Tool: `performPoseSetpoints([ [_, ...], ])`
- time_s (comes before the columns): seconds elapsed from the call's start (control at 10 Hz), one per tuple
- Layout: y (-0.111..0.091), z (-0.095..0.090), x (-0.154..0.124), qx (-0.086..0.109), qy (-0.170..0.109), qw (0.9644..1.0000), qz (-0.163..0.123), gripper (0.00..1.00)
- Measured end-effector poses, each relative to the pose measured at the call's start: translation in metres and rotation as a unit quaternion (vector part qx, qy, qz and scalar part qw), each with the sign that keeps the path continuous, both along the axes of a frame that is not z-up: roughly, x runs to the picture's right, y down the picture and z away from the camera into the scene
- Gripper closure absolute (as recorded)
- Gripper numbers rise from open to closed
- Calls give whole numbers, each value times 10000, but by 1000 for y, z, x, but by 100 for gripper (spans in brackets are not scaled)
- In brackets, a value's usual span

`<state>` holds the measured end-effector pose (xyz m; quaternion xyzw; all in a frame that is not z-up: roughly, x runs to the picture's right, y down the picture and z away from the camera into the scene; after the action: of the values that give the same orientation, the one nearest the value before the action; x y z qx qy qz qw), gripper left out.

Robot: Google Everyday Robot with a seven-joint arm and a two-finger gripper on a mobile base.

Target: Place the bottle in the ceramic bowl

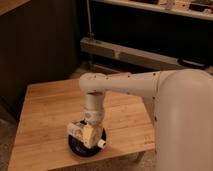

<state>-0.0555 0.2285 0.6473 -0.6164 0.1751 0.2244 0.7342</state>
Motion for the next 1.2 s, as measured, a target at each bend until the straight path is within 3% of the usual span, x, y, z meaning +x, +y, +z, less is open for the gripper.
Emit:
performPoseSetpoints([
  [0.5,12,8,-3,-186,66,9995,-255,98],
  [0.7,18,12,-8,-266,231,9977,-578,78],
  [0.8,22,17,-7,-294,477,9962,-674,68],
  [1.2,20,27,-2,-100,1365,9891,-547,29],
])
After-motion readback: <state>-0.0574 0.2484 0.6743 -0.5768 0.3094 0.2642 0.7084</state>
